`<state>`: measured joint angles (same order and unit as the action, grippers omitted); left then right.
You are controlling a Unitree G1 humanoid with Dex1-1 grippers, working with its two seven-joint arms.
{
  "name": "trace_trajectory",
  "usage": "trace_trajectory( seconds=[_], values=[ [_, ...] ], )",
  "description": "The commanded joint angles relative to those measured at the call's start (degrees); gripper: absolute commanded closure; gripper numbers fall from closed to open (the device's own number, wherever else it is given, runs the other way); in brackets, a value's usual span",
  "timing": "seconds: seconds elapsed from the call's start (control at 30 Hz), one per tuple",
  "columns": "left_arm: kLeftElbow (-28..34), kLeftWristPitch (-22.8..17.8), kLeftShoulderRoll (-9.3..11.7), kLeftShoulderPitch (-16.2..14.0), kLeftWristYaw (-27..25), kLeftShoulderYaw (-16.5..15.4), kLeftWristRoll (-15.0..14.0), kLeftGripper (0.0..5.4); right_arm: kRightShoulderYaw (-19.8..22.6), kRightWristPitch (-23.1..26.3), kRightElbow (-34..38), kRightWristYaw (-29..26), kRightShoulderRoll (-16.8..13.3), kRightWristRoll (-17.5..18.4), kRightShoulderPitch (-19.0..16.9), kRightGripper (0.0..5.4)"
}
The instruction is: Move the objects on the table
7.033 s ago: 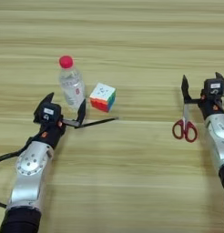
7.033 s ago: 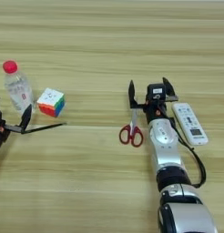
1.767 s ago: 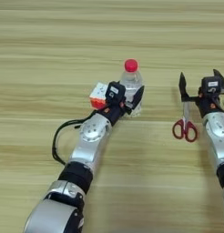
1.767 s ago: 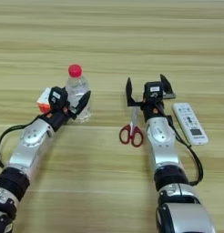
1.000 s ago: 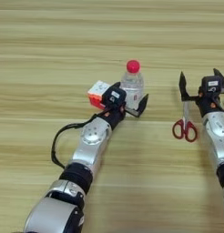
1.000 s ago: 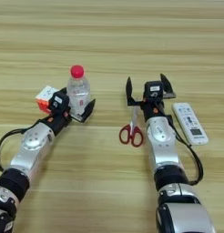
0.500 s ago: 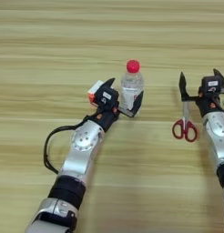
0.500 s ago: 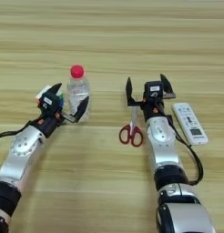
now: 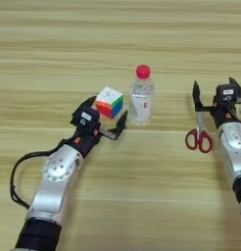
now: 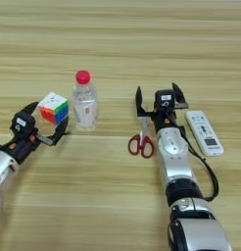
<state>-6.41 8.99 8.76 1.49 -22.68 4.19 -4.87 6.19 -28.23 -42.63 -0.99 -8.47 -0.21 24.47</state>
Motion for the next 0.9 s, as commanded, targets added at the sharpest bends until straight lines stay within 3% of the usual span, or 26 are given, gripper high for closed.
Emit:
trace_trajectory(
  seconds=[0.03,0.27,0.9],
  values=[
    [3.0,-3.8,2.9,-2.0,-1.7,-1.1,-1.3,0.01,-0.1,0.0,-0.3,0.4,0.3,-0.1,1.2,0.00],
    [1.9,-6.2,6.7,-2.5,-3.8,-1.6,0.0,0.01,-0.2,0.1,-0.3,0.4,0.2,-0.1,1.3,0.00],
    [-10.7,-5.4,8.8,3.5,-7.6,0.6,2.0,0.01,-0.3,0.3,0.2,0.7,0.4,-0.1,1.0,0.00]
  ],
)
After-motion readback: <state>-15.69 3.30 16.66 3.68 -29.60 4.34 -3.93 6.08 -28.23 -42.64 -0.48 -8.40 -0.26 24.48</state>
